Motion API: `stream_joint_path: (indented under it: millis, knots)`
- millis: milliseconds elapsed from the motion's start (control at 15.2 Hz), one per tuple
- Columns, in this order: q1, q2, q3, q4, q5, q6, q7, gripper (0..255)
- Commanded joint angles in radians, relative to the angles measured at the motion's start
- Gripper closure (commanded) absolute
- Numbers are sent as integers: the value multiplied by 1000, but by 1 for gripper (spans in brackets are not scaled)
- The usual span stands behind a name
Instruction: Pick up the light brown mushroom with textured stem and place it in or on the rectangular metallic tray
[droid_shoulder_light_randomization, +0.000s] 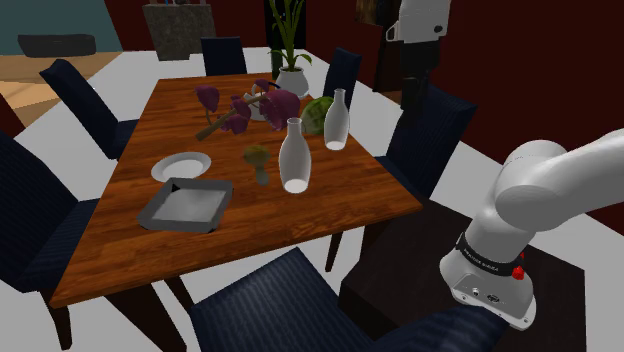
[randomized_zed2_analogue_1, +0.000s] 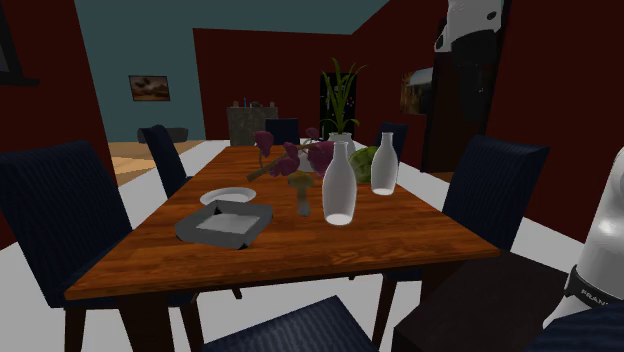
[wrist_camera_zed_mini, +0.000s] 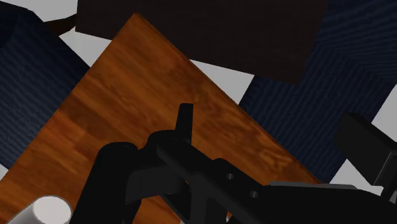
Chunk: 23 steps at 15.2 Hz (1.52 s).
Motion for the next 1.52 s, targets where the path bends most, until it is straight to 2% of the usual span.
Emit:
stream_joint_path:
  millis: [0, 396, 792, 1122, 1452]
  knots:
    - [0, 0, 0, 0, 0, 0, 0, 0]
    - [20, -62, 31, -237, 37, 364, -1, 0]
    - [47, 0, 73, -411, 84, 789, -4, 0]
    - [73, 184, 109, -484, 125, 1203, -12, 0]
    - [92, 472, 133, -470, 151, 1636, -23, 0]
